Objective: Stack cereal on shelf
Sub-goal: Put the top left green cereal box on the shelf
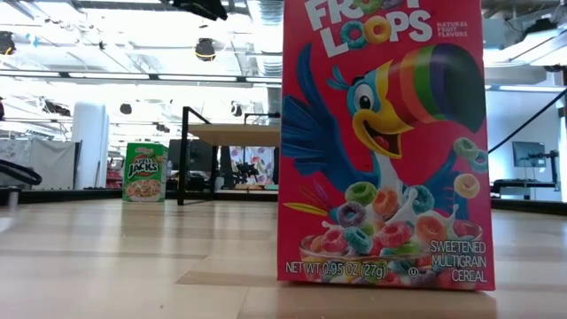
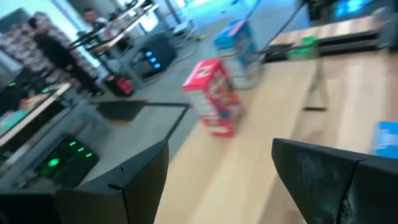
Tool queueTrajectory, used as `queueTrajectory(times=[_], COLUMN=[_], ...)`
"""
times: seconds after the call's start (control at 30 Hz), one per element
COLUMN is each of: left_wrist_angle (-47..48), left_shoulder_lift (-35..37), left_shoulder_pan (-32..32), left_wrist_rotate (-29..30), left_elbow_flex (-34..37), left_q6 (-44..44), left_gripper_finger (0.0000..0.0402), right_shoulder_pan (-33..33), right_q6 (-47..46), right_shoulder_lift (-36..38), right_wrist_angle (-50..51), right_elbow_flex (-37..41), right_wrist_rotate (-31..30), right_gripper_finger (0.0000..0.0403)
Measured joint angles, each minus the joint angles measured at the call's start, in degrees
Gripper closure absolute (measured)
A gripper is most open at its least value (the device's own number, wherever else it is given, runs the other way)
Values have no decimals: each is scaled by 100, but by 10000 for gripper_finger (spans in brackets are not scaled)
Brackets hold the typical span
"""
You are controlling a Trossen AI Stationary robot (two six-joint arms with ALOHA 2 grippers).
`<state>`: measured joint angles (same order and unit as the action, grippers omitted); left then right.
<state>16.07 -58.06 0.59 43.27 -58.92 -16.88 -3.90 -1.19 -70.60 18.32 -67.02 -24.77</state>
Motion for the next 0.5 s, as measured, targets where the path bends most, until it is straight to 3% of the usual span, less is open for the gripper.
queueTrajectory(times=[0.13, 0.33, 0.5], left_wrist_angle=[640, 1821, 2390], left_shoulder_lift=[-28, -31, -33], left_shoulder_pan=[647, 1640, 2341], left_wrist_rotate=[-377, -1656, -2320], left_elbow_flex=[-367, -947, -1051], left_q6=[50, 456, 455], left_gripper_finger=[127, 127, 127], right_shoulder_pan=[117, 203, 203], right_q6=[13, 37, 152], right_shoulder_lift=[291, 613, 708], right_wrist_angle=[111, 136, 353], right_elbow_flex=[0, 0, 0], right_wrist_rotate=[2, -42, -47], right_gripper_finger=[258, 238, 214])
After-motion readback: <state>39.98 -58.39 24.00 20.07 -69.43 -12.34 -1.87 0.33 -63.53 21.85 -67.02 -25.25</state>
